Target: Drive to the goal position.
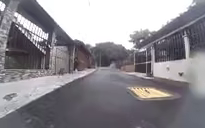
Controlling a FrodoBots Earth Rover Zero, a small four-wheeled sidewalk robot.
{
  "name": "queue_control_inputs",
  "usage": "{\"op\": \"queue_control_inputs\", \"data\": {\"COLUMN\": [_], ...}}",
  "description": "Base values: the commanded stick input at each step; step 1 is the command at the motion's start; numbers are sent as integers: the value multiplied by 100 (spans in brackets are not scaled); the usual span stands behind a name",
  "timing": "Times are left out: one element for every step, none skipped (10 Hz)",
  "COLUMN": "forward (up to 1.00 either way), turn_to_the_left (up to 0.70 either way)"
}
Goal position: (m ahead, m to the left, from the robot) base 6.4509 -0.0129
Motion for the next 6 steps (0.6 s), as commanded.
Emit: {"op": "queue_control_inputs", "data": {"forward": [50,50,50,50,50,50], "turn_to_the_left": [1,1,1,1,1,1]}}
